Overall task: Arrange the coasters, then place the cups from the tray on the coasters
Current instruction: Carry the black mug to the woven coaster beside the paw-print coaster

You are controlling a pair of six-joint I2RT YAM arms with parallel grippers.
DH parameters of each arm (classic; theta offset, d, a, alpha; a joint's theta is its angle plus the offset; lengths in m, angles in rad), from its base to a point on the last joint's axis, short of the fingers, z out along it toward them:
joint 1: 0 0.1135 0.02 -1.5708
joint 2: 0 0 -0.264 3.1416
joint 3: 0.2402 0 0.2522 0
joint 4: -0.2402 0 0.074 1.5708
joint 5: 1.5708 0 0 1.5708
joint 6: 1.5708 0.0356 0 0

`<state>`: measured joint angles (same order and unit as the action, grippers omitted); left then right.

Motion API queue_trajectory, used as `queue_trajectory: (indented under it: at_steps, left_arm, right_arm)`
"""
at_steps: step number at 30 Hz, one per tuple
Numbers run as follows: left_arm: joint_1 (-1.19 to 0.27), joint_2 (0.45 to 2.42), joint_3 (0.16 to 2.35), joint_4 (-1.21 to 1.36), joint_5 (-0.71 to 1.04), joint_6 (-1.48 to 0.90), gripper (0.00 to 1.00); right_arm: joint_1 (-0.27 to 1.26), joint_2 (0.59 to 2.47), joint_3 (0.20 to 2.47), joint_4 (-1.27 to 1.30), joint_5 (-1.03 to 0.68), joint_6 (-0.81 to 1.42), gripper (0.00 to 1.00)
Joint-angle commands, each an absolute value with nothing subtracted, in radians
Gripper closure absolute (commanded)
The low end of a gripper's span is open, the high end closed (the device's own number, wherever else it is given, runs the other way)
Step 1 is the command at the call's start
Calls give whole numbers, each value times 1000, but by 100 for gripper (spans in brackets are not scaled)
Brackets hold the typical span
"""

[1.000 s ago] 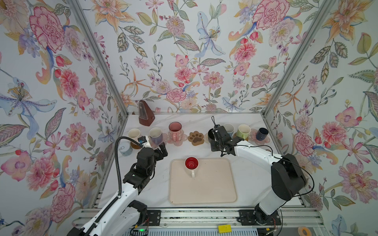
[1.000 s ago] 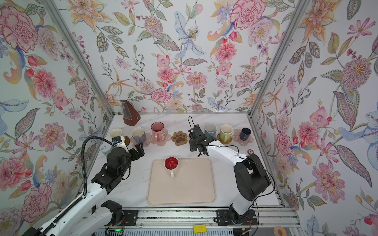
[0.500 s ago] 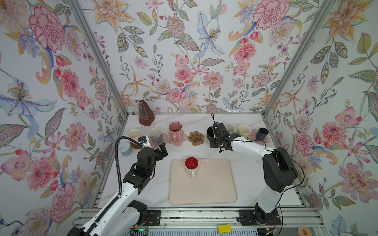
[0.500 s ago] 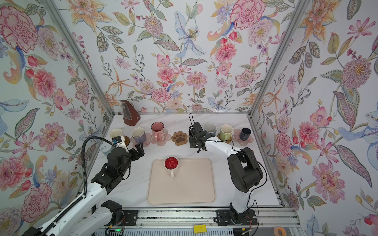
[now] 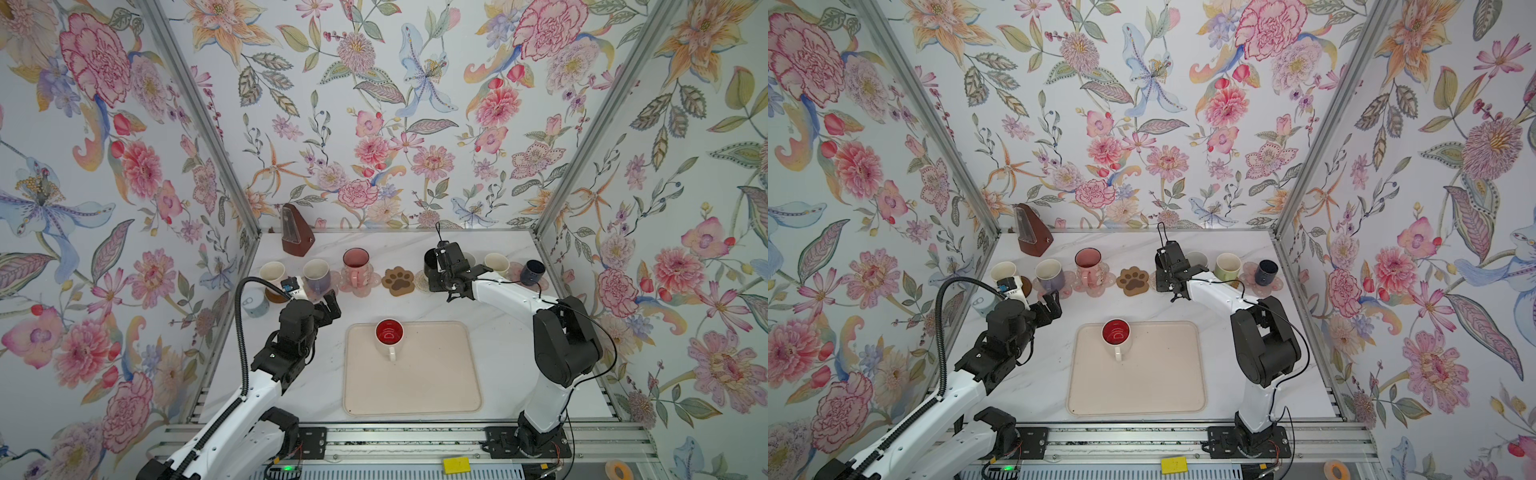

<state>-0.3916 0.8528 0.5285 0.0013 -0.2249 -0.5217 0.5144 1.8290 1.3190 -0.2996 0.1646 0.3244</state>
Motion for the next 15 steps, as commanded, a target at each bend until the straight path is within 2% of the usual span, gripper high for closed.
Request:
queue_trajectory:
  at_steps: [1,15]
  left_arm:
    - [-378,858,538,5,-236,-523,1]
    - [-376,860,536,7,-233,-525,1]
  right_arm:
    - [514,1836,1364,-231,177,310,100]
    - [509,1866,1371,-217,159,322,100]
